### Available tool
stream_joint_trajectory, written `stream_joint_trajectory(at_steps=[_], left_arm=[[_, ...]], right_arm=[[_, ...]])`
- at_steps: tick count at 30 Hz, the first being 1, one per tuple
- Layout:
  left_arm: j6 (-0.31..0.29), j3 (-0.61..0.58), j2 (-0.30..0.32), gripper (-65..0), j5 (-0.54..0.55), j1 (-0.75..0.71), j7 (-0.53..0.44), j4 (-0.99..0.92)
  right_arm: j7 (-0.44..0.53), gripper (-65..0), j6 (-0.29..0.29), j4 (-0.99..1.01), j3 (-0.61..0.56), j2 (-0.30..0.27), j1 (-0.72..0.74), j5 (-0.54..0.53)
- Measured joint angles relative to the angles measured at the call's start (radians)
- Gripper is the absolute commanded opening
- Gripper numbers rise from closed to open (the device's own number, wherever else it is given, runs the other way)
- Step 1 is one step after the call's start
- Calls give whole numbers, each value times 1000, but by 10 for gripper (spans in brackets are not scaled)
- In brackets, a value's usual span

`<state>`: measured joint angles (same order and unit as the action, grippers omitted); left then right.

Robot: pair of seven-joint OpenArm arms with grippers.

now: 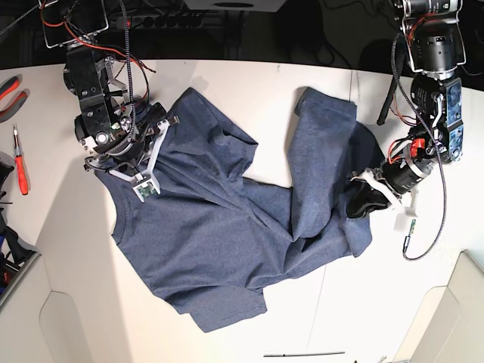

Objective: Layout the t-shirt on the table in an organized manner, then fold the t-shirt properly
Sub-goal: 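Release the hem and move the left gripper to the sleeve, then grasp the folded-over shirt fabric with the left gripper and pull it outward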

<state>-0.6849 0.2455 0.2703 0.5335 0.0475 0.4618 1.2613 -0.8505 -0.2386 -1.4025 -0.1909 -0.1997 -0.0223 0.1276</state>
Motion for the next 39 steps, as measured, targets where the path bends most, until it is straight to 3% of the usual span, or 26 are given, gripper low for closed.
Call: stream_joint_trajectory(at_steps=[9,11,12,13,18,22,27,39], left_arm=[[-1,-267,-18,-629,-55,-48,1,97],[-2,-305,-18,-433,-75,-47,2,97],[-2,-312,-19,-368,-77,-47,2,97],[-2,-312,-18,-352,-76,-47,2,97],[-2,-267,-18,-354,-54,-49,8,113],[-2,-166,-18,-354,21,-52,5,206],[-3,-48,-18,-354,7,-41,14,263],[0,-41,-13,-374,21,-45,34,-8]], right_arm=[[0,-650,0,0,0,0,0,0],[0,-650,0,0,0,0,0,0],[1,-650,0,0,0,0,0,0],[0,-650,0,0,0,0,0,0],[1,-650,0,0,0,0,0,0],[1,-650,0,0,0,0,0,0],[0,-650,0,0,0,0,0,0],[2,-650,0,0,0,0,0,0]])
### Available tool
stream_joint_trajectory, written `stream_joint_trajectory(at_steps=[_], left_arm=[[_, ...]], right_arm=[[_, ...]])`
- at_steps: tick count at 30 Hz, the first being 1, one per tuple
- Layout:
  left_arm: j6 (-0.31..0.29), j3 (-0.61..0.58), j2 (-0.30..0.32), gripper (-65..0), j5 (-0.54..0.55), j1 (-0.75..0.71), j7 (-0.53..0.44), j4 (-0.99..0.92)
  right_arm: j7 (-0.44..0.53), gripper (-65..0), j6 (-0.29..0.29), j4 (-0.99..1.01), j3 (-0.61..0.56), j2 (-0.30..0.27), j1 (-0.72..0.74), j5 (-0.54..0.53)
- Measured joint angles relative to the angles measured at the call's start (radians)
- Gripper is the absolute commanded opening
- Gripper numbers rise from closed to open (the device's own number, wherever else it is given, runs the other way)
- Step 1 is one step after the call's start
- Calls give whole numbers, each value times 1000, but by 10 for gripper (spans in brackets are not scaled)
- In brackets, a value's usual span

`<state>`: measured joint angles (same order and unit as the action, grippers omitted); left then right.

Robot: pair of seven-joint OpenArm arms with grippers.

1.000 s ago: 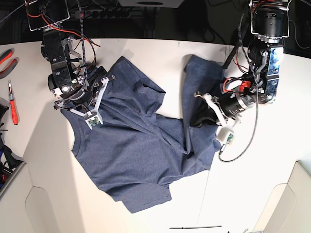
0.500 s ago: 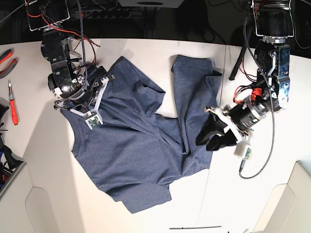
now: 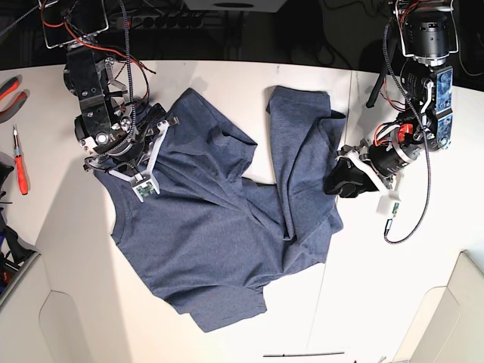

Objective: Layout the t-shirt on the table in an organized manner, then fold the t-shirt properly
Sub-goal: 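Grasp the folded-over shirt fabric with the left gripper and pull it outward, then grasp the shirt edge with the left gripper, collar with the right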

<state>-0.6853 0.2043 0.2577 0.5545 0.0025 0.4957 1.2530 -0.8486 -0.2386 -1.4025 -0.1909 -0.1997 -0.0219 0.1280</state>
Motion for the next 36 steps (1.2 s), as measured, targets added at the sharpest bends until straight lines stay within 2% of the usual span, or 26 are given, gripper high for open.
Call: stream_joint_trajectory(at_steps=[1,3,4,13,19,21,23,24,25,26,27,29,30,32,33,36], left_arm=[[0,0,0,-437,11,0,0,-3],[0,0,0,-623,21,4,-3,-3],[0,0,0,-650,20,8,-4,-3],[-1,7,0,-650,18,39,-2,0],[1,66,38,-650,-37,116,-4,92],[58,64,38,-650,-81,149,-14,109],[98,54,33,-650,-193,180,-49,105],[97,44,34,-593,-235,192,-58,104],[97,27,40,-466,-264,203,-78,103],[96,4,47,-369,-279,216,-93,98],[118,-19,53,-331,-299,230,-108,87],[281,-67,62,-329,-380,263,-111,49],[343,-84,72,-329,-415,276,-106,21],[432,-106,93,-329,-470,293,-108,-30],[457,-107,101,-329,-478,299,-103,-51],[461,-107,130,-335,-472,300,-93,-77]], right_arm=[[0,-650,0,0,0,0,0,0],[0,-650,0,0,0,0,0,0],[0,-650,0,0,0,0,0,0],[0,-650,0,0,0,0,0,0],[-1,-650,0,0,0,0,0,0],[-1,-650,0,0,0,0,0,0],[-2,-650,0,0,0,0,0,0],[-1,-650,0,0,0,0,0,-1],[-1,-650,0,0,0,0,0,0],[-1,-650,0,0,0,0,0,0],[-1,-650,0,0,0,0,0,0],[-1,-650,0,0,0,0,0,0],[-1,-650,0,0,0,0,0,0],[-1,-650,0,0,0,0,0,-1],[0,-650,0,0,0,0,0,0],[0,-650,0,0,0,0,0,1]])
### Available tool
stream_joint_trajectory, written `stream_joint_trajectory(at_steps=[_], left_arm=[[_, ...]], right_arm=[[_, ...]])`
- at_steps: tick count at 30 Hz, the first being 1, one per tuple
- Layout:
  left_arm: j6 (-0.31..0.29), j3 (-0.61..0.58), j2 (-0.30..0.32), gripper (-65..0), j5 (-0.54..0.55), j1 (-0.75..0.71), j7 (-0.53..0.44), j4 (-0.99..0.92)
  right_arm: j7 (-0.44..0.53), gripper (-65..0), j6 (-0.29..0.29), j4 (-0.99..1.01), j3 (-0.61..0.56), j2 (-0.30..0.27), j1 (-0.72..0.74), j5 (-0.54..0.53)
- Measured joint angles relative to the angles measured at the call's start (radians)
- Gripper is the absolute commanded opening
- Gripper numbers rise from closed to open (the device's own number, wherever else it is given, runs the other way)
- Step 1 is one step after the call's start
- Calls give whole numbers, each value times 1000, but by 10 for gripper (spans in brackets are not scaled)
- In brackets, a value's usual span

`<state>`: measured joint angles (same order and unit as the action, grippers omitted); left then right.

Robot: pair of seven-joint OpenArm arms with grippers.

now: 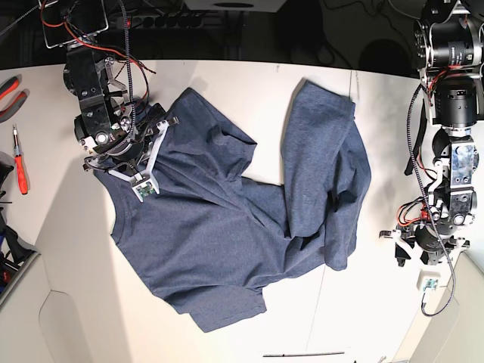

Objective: Layout the t-shirt on the table in an organized manner, then fold the t-shirt properly
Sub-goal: 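Grasp the shirt edge with the left gripper, collar with the right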

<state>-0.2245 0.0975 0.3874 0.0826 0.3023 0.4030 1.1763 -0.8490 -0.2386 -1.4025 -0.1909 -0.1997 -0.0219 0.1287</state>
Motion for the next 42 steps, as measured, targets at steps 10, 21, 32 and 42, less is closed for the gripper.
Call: stream_joint_trajectory(at_steps=[10,21,32,42], left_arm=[[-283,-2,-6,-650,250,0,32,0],[-309,-2,-87,-650,248,3,-57,-300],[-341,-2,-151,-650,285,38,-90,-311],[-338,-1,-167,-650,231,61,-140,-323]], right_arm=[[-108,-650,4,-217,0,-9,-42,17],[49,-650,72,-418,-2,-11,44,12],[160,-650,98,88,-2,40,237,-21],[233,-650,101,317,-1,39,324,-16]])
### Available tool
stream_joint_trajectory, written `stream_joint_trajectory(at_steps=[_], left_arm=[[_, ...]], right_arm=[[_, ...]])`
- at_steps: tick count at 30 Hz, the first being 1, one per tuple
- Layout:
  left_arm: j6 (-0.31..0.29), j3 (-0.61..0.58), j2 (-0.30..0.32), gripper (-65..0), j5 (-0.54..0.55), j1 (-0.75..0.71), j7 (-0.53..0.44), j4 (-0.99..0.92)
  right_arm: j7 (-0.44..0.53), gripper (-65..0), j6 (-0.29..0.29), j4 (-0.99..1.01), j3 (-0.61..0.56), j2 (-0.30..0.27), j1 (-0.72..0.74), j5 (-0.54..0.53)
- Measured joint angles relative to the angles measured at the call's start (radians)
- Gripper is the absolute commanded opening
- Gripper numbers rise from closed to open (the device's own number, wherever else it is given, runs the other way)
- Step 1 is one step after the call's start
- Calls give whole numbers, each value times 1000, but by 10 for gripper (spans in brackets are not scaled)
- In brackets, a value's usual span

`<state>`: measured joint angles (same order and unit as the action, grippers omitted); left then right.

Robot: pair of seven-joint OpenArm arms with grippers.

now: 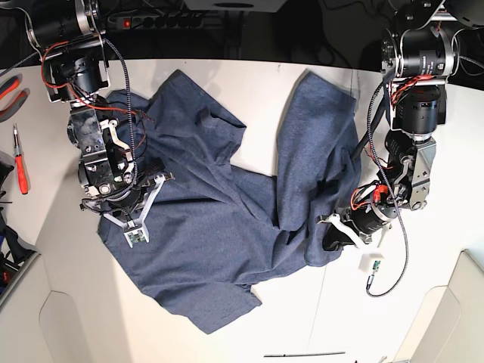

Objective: Layout the t-shirt on the table in an organized manner, then fold the t-shirt properly
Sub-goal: 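Grasp the shirt edge with the left gripper, collar with the right, then pull the shirt taut with both grippers, stretching it apart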

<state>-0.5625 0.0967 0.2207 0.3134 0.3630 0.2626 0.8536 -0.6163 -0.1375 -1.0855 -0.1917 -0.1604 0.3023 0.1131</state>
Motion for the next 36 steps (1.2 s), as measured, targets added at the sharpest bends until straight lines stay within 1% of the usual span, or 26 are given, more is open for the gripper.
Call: stream_joint_trajectory(at_steps=[1,2,4,5,6,7,10,13,15,18,21,27,33,35,36], left_arm=[[1,1,-8,-650,-34,1,-12,-15],[10,0,-17,-650,-45,1,-16,-36],[49,-18,-30,-650,-77,-1,-43,-87],[66,-24,-33,-650,-77,-3,-84,-104],[82,-28,-32,-650,-100,-2,-103,-115],[109,-29,-32,-650,-127,2,-112,-119],[200,-30,-26,-650,-183,12,-121,-122],[266,-30,2,-650,-217,11,-124,-123],[317,-30,24,-650,-235,12,-124,-123],[354,-30,60,-650,-256,15,-116,-124],[394,-30,85,-650,-280,33,-81,-130],[398,-30,118,-650,-283,82,-76,-132],[398,-30,129,-650,-283,108,-76,-132],[396,-30,131,-650,-256,112,-76,-132],[357,-30,132,-650,-224,116,-76,-132]], right_arm=[[6,-650,3,4,0,0,0,0],[9,-650,4,8,0,0,0,0],[10,-650,4,19,0,0,3,0],[7,-650,4,19,1,0,3,0],[5,-650,4,20,1,0,3,0],[-4,-650,4,20,1,0,3,1],[-45,-650,4,20,1,2,3,50],[-34,-650,12,20,1,2,-10,60],[-34,-650,32,19,1,2,-23,62],[-26,-650,34,19,1,-1,-32,75],[-15,-650,34,18,18,-1,-42,94],[-16,-650,34,18,65,-23,-56,93],[-32,-650,34,18,124,-45,-58,90],[-29,-650,34,19,136,-48,-58,78],[-24,-650,34,19,137,-48,-58,68]])
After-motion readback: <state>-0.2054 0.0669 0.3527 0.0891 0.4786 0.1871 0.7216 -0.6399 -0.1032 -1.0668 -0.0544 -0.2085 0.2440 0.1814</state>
